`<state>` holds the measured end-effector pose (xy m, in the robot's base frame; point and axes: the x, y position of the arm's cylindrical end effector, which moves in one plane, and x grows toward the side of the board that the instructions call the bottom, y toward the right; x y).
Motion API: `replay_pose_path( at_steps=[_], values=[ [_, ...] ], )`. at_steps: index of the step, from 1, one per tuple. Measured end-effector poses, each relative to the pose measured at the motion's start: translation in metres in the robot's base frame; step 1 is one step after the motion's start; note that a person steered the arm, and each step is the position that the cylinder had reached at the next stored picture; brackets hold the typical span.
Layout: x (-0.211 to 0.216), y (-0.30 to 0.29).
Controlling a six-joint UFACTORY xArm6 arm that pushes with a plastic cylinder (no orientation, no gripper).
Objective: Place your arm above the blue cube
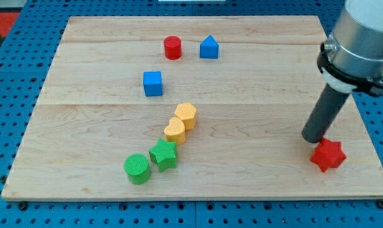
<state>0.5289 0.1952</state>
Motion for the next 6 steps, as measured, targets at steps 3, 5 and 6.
replay_pose_path(
  at_steps=[3,5,6],
  values=[
    [-0.148,-0.124],
    [-0.17,-0.306],
    [-0.14,-0.314]
  ],
)
